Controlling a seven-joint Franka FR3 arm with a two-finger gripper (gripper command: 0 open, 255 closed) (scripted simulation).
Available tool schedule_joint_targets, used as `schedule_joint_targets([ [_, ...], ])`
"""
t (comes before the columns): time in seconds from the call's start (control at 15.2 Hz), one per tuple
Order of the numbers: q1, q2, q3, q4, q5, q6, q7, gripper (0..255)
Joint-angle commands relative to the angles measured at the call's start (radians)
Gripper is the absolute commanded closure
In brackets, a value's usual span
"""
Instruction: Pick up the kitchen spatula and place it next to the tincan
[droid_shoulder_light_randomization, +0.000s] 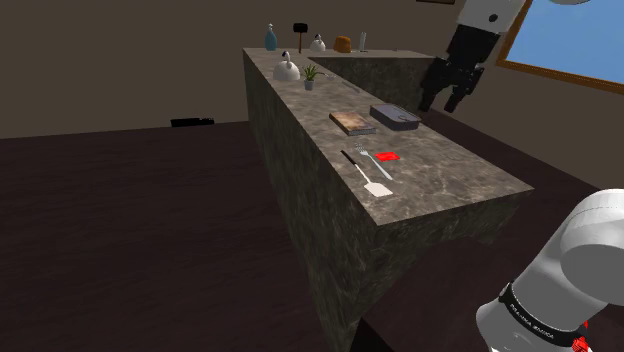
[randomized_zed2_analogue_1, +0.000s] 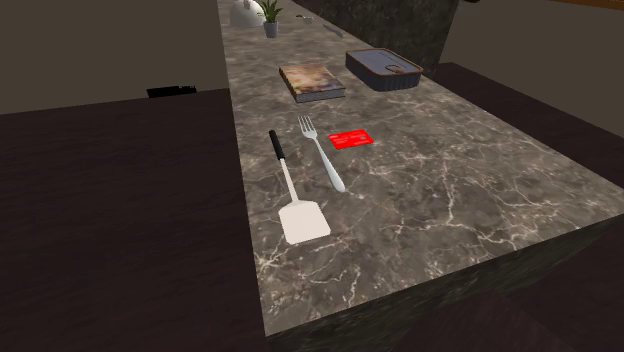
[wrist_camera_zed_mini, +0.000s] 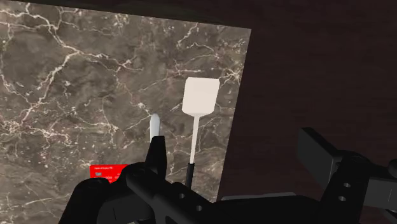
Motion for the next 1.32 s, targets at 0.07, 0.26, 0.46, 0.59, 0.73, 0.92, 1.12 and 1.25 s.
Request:
schedule_joint_targets([
  [0.07,-0.002,0.025,0.005,-0.010,-0.002,0.032,0.007,0],
  [0.26,-0.007,0.106,0.020,-0.031,-0.008,0.128,0.028,0],
  [0.46,-0.013,0.196,0.033,-0.040,-0.016,0.221,0.051,0],
  [0.59,-0.017,0.262,0.041,-0.039,-0.022,0.281,0.067,0],
  [0.73,-0.022,0.330,0.049,-0.033,-0.030,0.338,0.084,0],
  [0.92,-0.030,0.438,0.058,-0.013,-0.045,0.418,0.112,0],
  [1.12,-0.038,0.550,0.065,0.018,-0.064,0.490,0.143,0],
  [1.25,-0.042,0.626,0.067,0.046,-0.079,0.533,0.165,0],
])
